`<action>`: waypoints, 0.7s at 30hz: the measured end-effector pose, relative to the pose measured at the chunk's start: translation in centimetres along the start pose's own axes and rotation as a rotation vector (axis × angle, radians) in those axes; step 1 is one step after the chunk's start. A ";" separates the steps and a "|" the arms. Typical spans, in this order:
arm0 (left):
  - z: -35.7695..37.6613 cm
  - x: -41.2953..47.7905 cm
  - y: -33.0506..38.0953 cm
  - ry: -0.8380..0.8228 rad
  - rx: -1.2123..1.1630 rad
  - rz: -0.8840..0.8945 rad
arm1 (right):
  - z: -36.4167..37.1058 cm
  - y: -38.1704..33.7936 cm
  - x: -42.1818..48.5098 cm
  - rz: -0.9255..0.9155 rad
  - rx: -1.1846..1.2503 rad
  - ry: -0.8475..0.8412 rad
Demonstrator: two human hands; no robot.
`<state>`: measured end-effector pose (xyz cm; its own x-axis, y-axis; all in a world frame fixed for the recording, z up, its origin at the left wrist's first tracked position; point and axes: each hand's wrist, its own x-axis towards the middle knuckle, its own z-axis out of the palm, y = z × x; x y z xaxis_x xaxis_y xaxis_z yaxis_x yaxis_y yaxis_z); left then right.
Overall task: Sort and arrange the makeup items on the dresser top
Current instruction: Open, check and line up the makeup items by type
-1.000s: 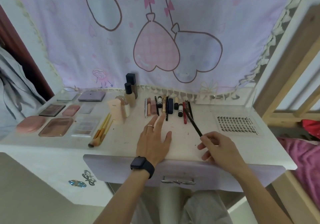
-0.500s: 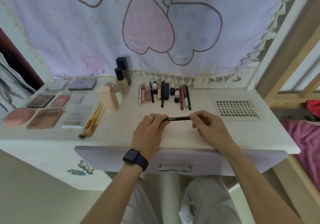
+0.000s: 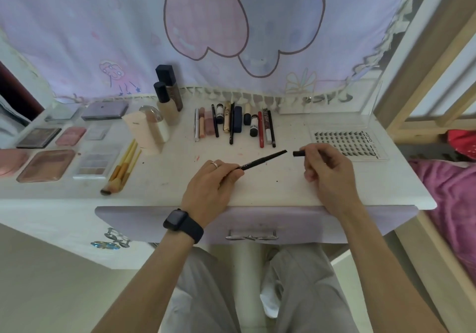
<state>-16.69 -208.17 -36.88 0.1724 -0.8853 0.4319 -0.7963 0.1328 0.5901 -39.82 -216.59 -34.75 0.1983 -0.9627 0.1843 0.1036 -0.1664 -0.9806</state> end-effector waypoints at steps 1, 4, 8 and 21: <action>0.0 0.0 -0.1 -0.009 -0.013 -0.016 | 0.1 0.0 0.0 -0.007 -0.026 -0.016; 0.2 0.1 -0.3 -0.008 -0.063 -0.079 | 0.6 0.1 -0.1 -0.026 -0.061 -0.046; 0.0 0.4 -0.2 0.039 -0.185 -0.193 | 0.6 0.1 -0.3 -0.024 -0.014 -0.037; -0.9 3.4 4.5 0.004 -0.781 -0.533 | 1.6 0.1 -1.0 -0.046 -0.179 -0.055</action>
<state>-19.21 -210.14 -32.15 0.4047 -0.9141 -0.0251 0.0012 -0.0269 0.9996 -38.40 -215.29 -34.87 0.2512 -0.9407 0.2281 -0.0603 -0.2504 -0.9663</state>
